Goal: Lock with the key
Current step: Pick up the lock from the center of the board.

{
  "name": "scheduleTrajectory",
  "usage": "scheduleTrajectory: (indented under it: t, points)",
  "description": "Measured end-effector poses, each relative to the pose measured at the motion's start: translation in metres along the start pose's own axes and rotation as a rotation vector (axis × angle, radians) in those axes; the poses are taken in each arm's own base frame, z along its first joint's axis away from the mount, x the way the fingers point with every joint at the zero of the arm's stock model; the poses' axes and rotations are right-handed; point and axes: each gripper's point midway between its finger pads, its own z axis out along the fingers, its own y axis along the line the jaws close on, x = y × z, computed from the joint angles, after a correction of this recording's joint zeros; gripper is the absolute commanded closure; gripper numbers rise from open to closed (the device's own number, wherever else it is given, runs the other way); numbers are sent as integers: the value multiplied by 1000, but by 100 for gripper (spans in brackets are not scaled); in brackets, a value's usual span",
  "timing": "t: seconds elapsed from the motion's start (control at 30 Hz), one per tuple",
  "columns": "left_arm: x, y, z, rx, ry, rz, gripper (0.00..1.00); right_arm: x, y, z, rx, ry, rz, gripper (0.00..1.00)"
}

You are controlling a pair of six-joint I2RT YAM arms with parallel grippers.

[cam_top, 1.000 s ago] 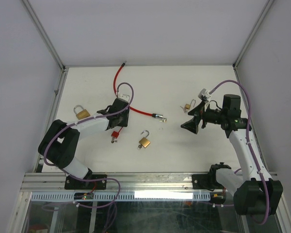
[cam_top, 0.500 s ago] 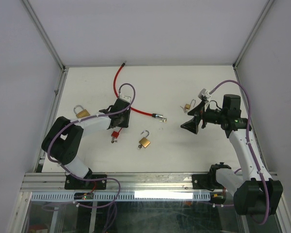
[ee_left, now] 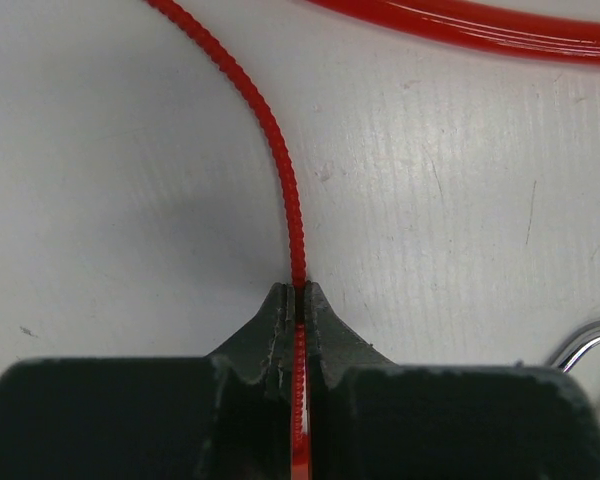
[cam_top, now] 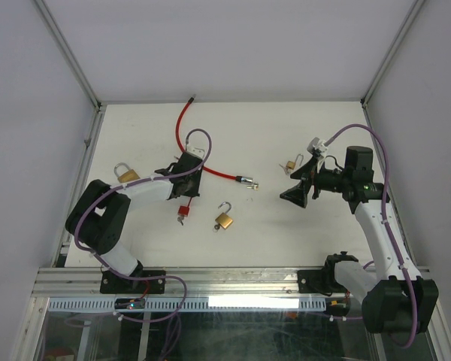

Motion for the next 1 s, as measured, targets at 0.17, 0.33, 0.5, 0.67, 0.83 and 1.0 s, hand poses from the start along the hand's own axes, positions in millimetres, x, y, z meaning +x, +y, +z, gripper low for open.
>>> scheduleTrajectory:
  t: [0.17, 0.33, 0.5, 0.67, 0.83, 1.0]
  points:
    - [0, -3, -1, 6, -4, 6, 100, 0, 2, 1, -13, -4, 8, 0]
    - [-17, -11, -22, 42, -75, -15, 100, -6, 6, 3, -45, -28, 28, 0]
    - [-53, -19, -74, 136, -267, -84, 100, -16, 7, 7, -71, -73, 40, 0]
    - [-86, -36, -129, 312, -484, -167, 100, -16, 8, 16, -106, -90, 60, 0]
    - [-105, -54, -164, 478, -609, -250, 100, -26, 18, 28, -163, -104, 6, 1]
    - [-114, -75, -184, 629, -672, -356, 100, -38, 30, 48, -214, -100, -54, 3]
